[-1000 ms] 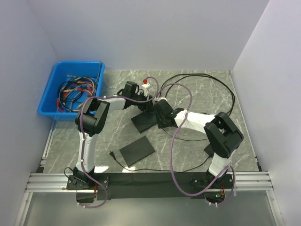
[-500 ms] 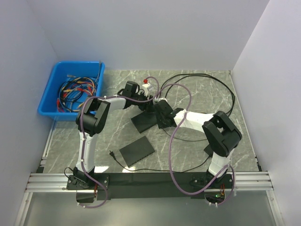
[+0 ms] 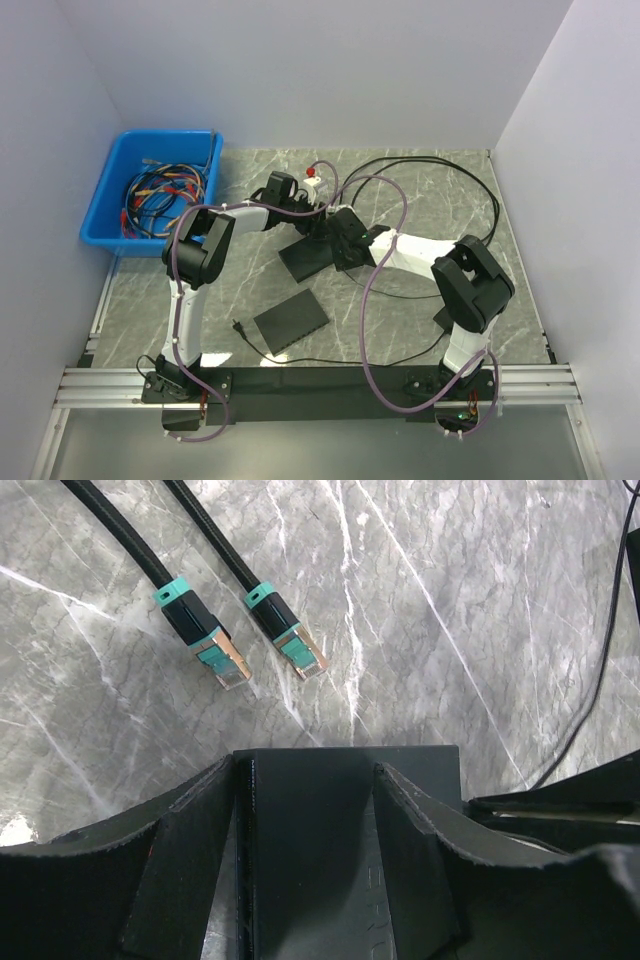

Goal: Insert the plug into the switch port

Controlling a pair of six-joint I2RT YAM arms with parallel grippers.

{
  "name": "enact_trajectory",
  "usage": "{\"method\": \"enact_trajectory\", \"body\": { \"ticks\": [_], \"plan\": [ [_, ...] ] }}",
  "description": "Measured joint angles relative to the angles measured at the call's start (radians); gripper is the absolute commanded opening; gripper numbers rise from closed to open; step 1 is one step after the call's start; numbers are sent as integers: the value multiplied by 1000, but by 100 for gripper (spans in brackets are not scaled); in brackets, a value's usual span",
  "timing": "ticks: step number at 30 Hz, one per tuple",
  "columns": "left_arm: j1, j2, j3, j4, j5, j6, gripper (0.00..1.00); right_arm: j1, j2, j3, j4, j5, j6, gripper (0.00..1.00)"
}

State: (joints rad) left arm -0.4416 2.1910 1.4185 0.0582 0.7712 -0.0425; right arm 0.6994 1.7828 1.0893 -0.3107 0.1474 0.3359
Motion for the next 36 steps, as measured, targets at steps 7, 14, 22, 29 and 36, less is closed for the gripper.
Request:
{"method": "enact_trajectory", "body": {
  "ticks": [7, 14, 22, 29, 36],
  "plan": [
    [-1, 0, 5, -11, -1, 6, 63, -2, 8, 7, 6, -17, 3, 0],
    [-2, 3, 12, -21, -1, 10, 63, -8, 13, 7, 9, -17, 3, 0],
    [-13, 32, 60, -41, -2, 52, 60, -26, 16, 11, 8, -14, -20, 0],
    [-14, 38, 75, -60, 0, 63, 55, -27, 27, 29, -5, -14, -71, 0],
    [-21, 55, 116, -95, 5, 96, 51, -27, 39, 38, -3, -2, -116, 0]
  ]
}}
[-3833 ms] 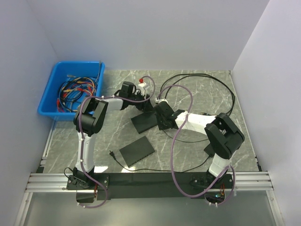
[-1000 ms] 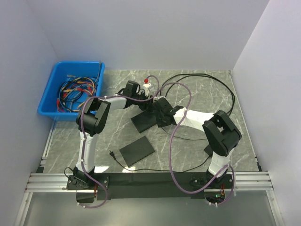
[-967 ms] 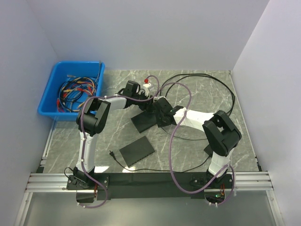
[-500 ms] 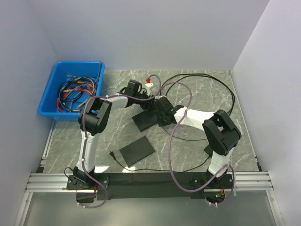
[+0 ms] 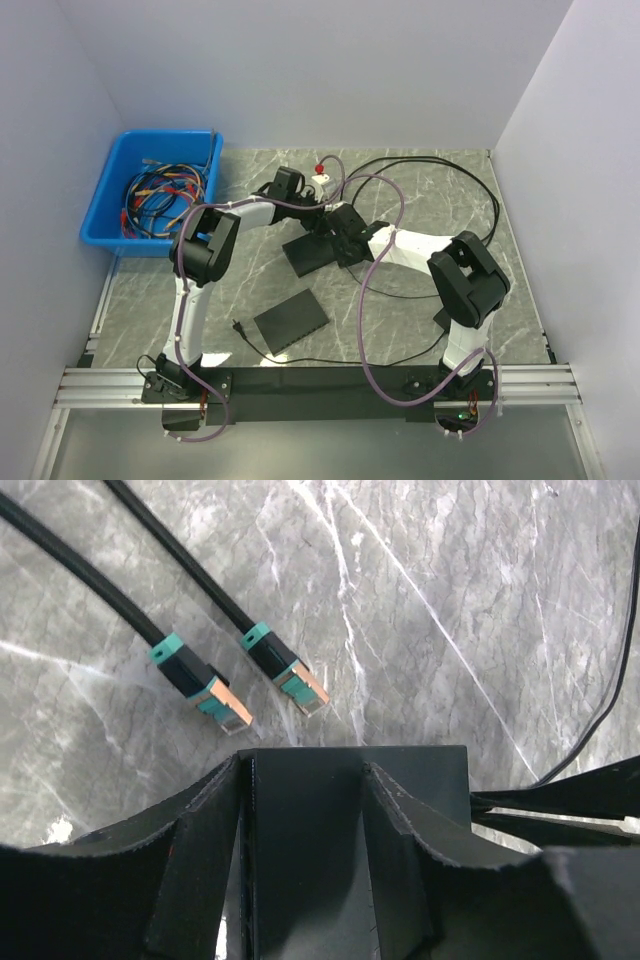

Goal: Insert the plug into the switch port

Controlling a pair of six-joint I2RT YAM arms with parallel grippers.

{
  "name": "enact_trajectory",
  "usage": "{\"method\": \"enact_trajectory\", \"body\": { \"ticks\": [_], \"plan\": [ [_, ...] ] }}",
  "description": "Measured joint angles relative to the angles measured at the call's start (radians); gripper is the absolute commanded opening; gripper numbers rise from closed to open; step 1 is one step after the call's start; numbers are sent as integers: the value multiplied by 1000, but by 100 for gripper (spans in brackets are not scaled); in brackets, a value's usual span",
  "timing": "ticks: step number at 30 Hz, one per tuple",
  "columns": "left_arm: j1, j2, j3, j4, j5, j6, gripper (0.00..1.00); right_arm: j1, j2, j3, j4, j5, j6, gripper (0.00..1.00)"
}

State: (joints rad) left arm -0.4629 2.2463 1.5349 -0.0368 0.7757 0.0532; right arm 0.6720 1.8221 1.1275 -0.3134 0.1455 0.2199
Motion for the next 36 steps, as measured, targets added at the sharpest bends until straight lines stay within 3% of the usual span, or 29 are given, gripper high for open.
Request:
{"method": "enact_trajectory", "body": {
  "ticks": [17, 36],
  "plan": [
    [-21, 81, 150, -95, 21, 67, 51, 0, 2, -6, 35, 50, -19, 0],
    [-21, 101, 130, -16, 50, 28, 53, 16, 24, -2, 46, 162, 49, 0]
  ]
}}
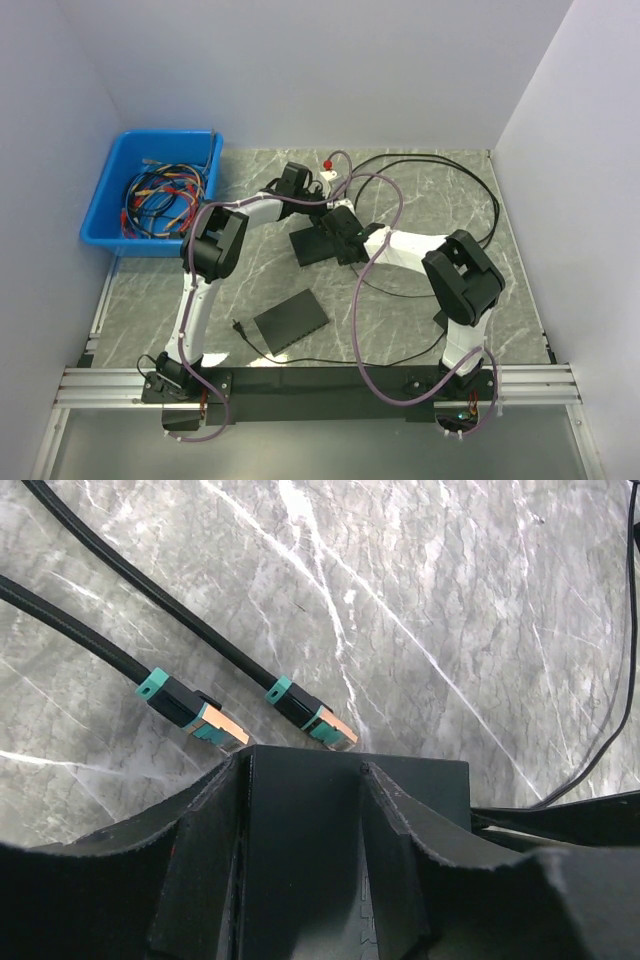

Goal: Insert the plug into the switch port

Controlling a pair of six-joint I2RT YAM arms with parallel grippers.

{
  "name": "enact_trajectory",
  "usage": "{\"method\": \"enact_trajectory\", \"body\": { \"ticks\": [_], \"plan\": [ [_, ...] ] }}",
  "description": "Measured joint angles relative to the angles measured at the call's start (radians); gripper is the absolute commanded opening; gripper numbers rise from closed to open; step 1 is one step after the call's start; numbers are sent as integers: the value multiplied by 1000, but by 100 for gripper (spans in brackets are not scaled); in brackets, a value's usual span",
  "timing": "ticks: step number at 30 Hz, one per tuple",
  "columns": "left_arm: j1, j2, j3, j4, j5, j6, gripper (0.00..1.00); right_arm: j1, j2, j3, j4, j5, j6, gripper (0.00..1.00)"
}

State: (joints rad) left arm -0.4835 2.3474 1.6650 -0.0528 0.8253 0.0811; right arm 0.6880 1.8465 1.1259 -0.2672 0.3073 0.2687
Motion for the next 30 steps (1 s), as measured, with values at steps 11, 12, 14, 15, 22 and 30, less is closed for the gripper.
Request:
{"method": "enact_trajectory", "body": {
  "ticks": [11, 12, 14, 15, 22, 30],
  "plan": [
    [0, 35, 51, -8, 8, 2, 52, -27, 20, 31, -11, -37, -29, 0],
    [0, 36, 52, -8, 8, 3, 53, -29, 20, 31, -10, -41, -37, 0],
    [0, 37, 55, -8, 10, 3, 53, -32, 20, 32, -10, -49, -51, 0],
    [0, 39, 57, -11, 10, 4, 53, -32, 20, 32, -10, -52, -57, 0],
    [0, 46, 70, -20, 14, 5, 53, -40, 21, 32, -5, -69, -66, 20],
    [0, 45, 66, -10, 14, 1, 52, -53, 30, 19, 43, -61, -64, 41]
  ]
}}
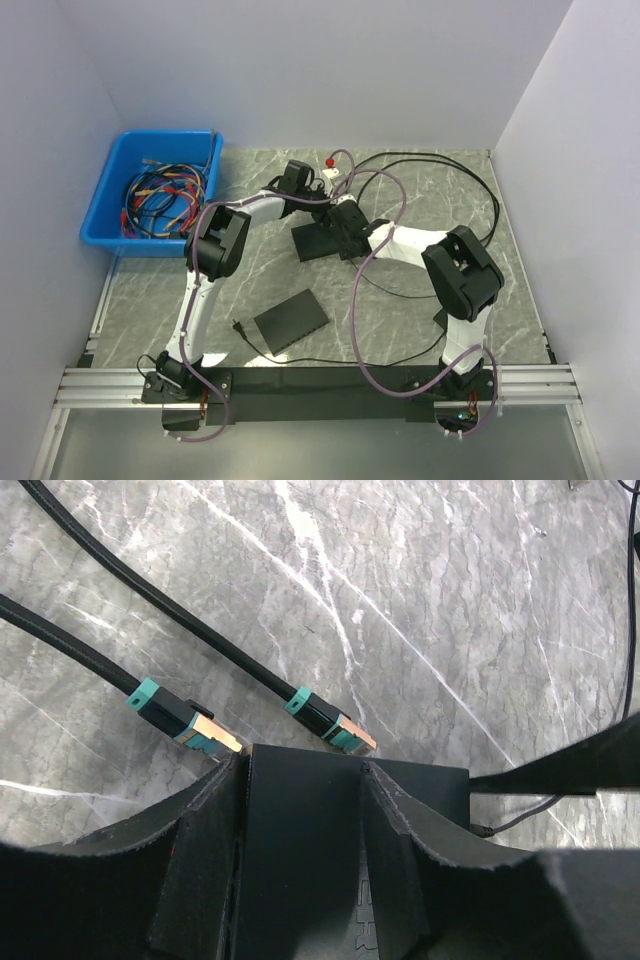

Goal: Insert the plug into the switch port

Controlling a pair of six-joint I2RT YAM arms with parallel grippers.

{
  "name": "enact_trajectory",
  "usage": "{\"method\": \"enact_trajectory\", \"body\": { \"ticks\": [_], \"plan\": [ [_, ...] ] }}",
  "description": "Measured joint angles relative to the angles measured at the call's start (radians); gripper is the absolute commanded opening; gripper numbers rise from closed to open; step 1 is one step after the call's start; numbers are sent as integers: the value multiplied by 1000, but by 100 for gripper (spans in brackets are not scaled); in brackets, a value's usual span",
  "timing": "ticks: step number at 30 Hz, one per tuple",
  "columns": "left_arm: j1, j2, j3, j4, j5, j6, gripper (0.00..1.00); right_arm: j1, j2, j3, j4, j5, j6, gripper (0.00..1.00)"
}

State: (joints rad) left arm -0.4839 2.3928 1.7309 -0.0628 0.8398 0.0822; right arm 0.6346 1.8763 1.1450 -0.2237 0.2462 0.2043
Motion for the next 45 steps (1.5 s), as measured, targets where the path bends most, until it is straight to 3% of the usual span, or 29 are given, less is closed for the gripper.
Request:
{"method": "enact_trajectory", "body": {
  "ticks": [5, 11, 23, 31, 38, 40, 45],
  "plan": [
    [0, 0, -2, 6, -6, -16, 52, -12, -14, -25, 23, 2, -1, 57],
    [-2, 0, -9, 14, 2, -41, 52, -29, -64, -79, 50, -10, 6, 62],
    [-35, 1, -26, -53, 108, -80, 52, -50, -243, -167, 213, -119, 87, 64],
    [-50, 6, -27, -77, 151, -103, 52, -44, -335, -305, 214, -160, 135, 61],
    [-48, 6, -31, -71, 151, -130, 55, 34, -471, -380, 215, -121, 185, 58],
    [-47, -3, -53, -46, 150, -143, 59, 48, -476, -389, 216, -111, 213, 57],
    [-35, -91, -185, 40, 79, -227, 55, 48, -457, -418, 207, -85, 289, 57]
  ]
}}
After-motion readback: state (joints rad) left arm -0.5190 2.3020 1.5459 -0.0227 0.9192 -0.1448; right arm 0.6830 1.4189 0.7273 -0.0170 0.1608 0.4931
